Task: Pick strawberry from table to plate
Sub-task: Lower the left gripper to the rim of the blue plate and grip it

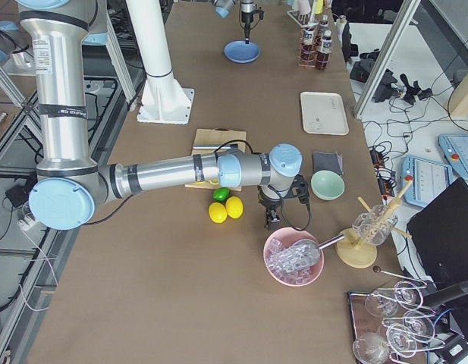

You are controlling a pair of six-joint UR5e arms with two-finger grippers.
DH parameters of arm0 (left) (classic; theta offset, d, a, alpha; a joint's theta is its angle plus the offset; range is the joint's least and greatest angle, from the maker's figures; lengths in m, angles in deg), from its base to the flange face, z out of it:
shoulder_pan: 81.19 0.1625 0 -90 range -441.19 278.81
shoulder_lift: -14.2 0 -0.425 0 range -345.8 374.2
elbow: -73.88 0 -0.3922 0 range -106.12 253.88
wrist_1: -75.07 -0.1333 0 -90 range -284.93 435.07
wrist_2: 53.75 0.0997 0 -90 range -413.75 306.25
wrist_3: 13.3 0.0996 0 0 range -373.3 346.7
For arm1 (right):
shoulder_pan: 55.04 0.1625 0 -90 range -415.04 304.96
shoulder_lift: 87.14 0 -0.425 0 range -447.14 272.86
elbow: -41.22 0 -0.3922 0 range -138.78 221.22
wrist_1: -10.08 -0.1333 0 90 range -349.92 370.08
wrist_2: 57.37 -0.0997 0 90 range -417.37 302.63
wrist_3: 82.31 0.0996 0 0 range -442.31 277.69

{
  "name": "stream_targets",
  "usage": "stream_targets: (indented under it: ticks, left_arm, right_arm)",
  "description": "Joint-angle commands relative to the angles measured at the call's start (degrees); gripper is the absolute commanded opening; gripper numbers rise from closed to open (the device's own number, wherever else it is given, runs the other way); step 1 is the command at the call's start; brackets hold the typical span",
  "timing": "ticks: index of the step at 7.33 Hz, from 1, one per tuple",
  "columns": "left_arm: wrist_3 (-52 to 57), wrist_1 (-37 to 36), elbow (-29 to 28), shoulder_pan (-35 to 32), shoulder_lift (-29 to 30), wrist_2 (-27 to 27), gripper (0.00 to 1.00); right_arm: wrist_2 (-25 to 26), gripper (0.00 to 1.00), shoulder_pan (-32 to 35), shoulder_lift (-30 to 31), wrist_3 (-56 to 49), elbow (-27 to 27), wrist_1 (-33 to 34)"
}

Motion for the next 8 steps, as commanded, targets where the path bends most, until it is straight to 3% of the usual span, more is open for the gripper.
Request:
stream_targets:
  ticks: [1, 2, 4, 5, 7, 8]
  left_arm:
    - [0.0, 0.3, 0.0, 0.5, -0.8, 1.1, 0.44]
    - [-0.1, 0.3, 0.1, 0.5, -1.0, 2.3, 0.42]
    - [-0.1, 0.2, -0.5, 1.2, -0.9, 2.7, 0.27]
    - [-0.1, 0.3, -0.6, 1.2, -1.0, 2.7, 0.03]
    - [0.0, 0.3, 0.1, 1.0, -0.5, 1.6, 0.00]
    - [-0.1, 0.0, 0.8, 0.5, 0.2, -1.9, 0.00]
  right_arm:
    - [-0.3, 1.00, 0.0, 0.1, 0.0, 0.0, 0.0]
    - [-0.3, 1.00, 0.0, 0.0, 0.0, -0.1, 0.0]
    - [-1.1, 1.00, 0.0, -0.2, 0.0, -0.3, 0.0]
    - [-1.3, 1.00, 0.0, -0.3, 0.0, -0.4, 0.0]
    - [-1.3, 1.00, 0.0, -0.2, 0.0, -0.5, -0.1]
    - [-1.3, 1.00, 0.0, -0.2, 0.0, -0.5, -0.1]
